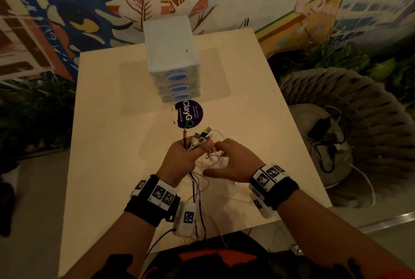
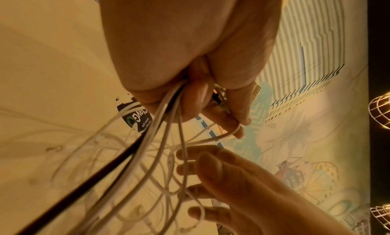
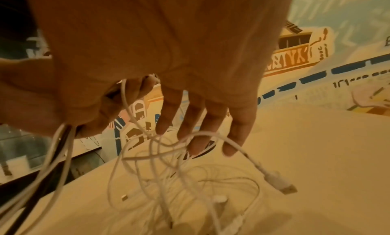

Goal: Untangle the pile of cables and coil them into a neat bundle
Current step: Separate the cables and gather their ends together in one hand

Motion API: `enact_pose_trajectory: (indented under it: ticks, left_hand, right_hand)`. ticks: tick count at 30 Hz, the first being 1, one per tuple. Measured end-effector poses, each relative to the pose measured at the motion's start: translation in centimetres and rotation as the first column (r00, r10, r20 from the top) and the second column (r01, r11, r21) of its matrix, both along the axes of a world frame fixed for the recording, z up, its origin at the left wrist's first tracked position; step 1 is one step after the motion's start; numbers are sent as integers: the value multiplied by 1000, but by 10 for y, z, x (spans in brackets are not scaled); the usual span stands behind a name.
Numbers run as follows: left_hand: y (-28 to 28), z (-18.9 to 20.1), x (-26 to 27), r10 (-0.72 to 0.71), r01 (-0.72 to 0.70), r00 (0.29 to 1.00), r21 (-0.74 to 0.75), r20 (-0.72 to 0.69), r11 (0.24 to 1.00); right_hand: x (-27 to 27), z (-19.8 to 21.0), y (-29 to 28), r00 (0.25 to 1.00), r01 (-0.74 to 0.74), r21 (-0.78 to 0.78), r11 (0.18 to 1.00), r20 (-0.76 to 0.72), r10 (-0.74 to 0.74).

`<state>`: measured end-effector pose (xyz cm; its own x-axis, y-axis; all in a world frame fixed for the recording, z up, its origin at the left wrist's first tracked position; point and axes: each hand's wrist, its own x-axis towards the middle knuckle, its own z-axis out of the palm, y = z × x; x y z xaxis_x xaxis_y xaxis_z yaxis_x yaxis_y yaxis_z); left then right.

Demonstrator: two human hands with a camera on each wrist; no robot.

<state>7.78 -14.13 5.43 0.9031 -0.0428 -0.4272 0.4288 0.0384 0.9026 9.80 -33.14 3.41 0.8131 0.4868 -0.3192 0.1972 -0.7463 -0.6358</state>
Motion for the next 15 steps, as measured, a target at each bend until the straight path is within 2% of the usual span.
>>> enact_pose_trajectory:
  ticks: [3,5,7,11,13,15]
  left_hand:
    - [3,0,-2,40,-40,999,-36,-8,999]
    - [3,1,-2,42,-42,999,-62,1,997]
    - [3,0,-3,50,-49,999,-68,7,996]
    - [0,3,-6,32,-28,999,-101,36,994]
    - [-1,4,-8,60,-54,997,-146,39,988]
    - [0,2,-9,112,-106,993,-169,28,980]
  right_hand:
    - [2,-1,0,986,-29,103,994,169,11]
    - [1,2,1,961,-56,105,993,277,24]
    - [0,6,2,946,-46,82,996,325,18]
    - [-1,21,7,993,35,173,984,102,-53]
    - [-1,25,7,994,20,188,982,99,-39]
    - [2,24,3,990,101,268,958,63,-123]
